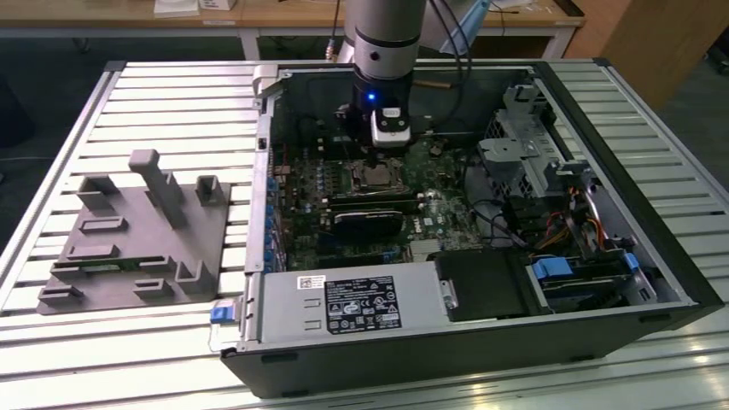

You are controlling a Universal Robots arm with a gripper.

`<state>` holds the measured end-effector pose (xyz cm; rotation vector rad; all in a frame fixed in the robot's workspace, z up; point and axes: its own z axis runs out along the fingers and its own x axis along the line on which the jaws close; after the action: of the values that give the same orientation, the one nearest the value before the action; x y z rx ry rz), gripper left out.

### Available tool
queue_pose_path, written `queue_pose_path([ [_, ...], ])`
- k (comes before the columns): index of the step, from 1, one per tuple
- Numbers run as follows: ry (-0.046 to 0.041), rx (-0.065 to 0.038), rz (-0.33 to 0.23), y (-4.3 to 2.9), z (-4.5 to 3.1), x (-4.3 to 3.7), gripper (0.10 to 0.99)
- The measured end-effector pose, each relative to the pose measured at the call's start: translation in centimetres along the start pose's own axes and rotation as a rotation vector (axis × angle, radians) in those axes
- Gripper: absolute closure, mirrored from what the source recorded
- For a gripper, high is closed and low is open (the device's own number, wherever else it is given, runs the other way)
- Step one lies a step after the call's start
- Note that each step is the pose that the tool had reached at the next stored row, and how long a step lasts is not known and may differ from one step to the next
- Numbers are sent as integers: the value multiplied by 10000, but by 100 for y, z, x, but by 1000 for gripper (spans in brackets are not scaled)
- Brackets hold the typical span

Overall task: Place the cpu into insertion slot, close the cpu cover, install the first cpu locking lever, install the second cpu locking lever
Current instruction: 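Close the cpu cover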

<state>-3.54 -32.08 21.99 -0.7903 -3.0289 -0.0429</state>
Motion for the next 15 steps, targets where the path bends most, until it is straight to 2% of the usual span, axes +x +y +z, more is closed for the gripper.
queue_pose_path([
  [15,64,47,-2669,0,2,0,980],
])
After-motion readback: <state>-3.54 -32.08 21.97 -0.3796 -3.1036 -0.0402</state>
